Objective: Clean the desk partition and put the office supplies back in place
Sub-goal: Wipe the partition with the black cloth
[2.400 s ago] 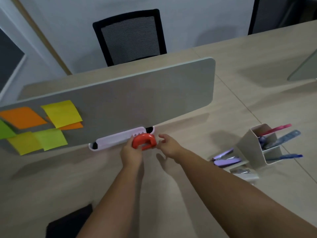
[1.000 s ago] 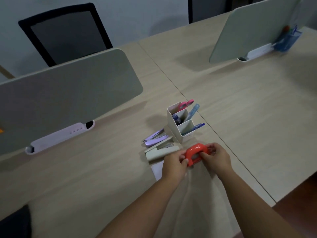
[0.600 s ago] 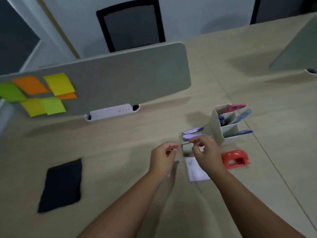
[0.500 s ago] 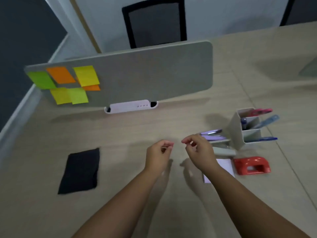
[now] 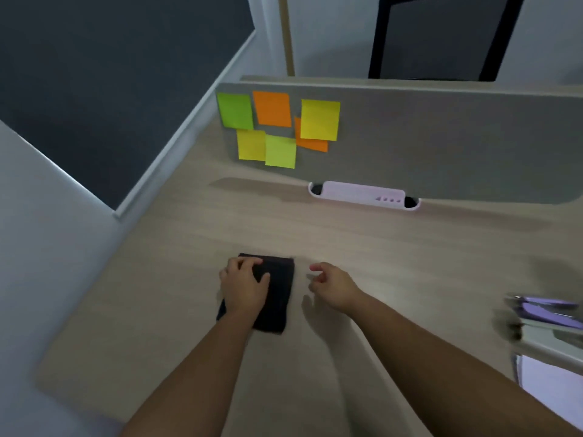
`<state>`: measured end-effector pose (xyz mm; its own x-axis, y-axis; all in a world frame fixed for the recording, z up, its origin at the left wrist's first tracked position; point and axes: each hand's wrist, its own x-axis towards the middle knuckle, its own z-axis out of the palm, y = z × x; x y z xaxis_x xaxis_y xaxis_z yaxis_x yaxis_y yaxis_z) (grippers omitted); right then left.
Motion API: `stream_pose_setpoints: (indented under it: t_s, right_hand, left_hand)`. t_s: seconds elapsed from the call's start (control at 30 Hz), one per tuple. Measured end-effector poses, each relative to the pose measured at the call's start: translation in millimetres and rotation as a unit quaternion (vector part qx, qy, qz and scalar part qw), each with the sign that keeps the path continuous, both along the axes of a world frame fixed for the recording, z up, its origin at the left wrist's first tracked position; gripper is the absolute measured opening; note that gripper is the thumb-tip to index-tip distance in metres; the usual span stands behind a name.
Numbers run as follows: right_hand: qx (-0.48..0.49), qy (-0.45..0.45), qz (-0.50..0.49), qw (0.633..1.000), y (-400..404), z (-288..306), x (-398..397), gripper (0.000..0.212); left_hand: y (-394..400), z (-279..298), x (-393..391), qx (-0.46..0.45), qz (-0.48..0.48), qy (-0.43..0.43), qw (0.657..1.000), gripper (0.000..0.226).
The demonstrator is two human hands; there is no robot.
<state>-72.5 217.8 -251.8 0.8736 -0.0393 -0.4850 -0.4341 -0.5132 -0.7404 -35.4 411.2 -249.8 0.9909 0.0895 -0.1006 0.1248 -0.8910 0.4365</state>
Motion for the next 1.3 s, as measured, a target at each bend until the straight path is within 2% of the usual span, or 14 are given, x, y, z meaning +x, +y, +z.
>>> stream_pose_setpoints:
  t_s: [0.13, 0.23, 0.33, 0.43, 0.53, 0.6, 0.7, 0.77, 0.83, 0.93, 1.03, 1.13, 1.2, 1.3]
  right_hand:
    - [0.109, 0.046, -0.174, 0.978, 58, -12, 27, 0.071]
    - [0.167, 0.064, -0.269, 0.946, 85, -23, 38, 0.072]
    - [0.124, 0.061, -0.252, 0.958, 94, -25, 42, 0.039]
    - [0.089, 0.034, -0.252, 0.963, 95, -19, 42, 0.008]
    - [0.07, 0.009, -0.255, 0.964, 100, -14, 43, 0.028]
    - [0.126, 0.016, -0.283, 0.951, 101, -11, 45, 0.049]
    - [0.257, 0.057, -0.343, 0.902, 96, -6, 50, 0.069]
    - [0.285, 0.064, -0.349, 0.89, 84, -2, 52, 0.062]
    - [0.234, 0.037, -0.315, 0.919, 65, 2, 51, 0.042]
    - [0.121, -0.048, -0.283, 0.95, 22, 14, 50, 0.02]
    - [0.002, -0.138, -0.302, 0.943, -24, 32, 59, 0.011]
    - [-0.135, -0.232, -0.339, 0.901, -64, 48, 72, 0.016]
    - [-0.176, -0.263, -0.377, 0.871, -87, 62, 82, 0.018]
    - [-0.142, -0.322, -0.46, 0.815, -110, 83, 100, 0.016]
  left_hand:
    - [26, -13, 22, 0.033, 0.05, 0.12, 0.991, 0.07]
    - [33, -21, 39, -0.11, 0.073, 0.109, 0.985, 0.061]
    - [46, -26, 53, -0.234, 0.137, 0.154, 0.95, 0.058]
    - [51, -29, 60, -0.255, 0.122, 0.187, 0.941, 0.039]
    - [48, -27, 61, -0.301, 0.082, 0.174, 0.934, 0.009]
    - [47, -26, 61, -0.34, 0.05, 0.164, 0.925, 0.007]
    - [41, -19, 62, -0.395, 0.016, 0.153, 0.906, 0.009]
    - [31, -11, 67, -0.414, 0.002, 0.143, 0.899, 0.012]
    - [19, -3, 74, -0.423, -0.017, 0.129, 0.897, 0.017]
    - [-10, 17, 88, -0.399, -0.087, 0.095, 0.908, 0.021]
    - [-50, 43, 105, -0.321, -0.176, 0.028, 0.93, 0.017]
    - [-91, 70, 125, -0.126, -0.26, -0.13, 0.949, 0.014]
    - [-119, 87, 135, -0.077, -0.273, -0.218, 0.934, 0.015]
    - [-156, 113, 149, -0.057, -0.276, -0.31, 0.908, 0.017]
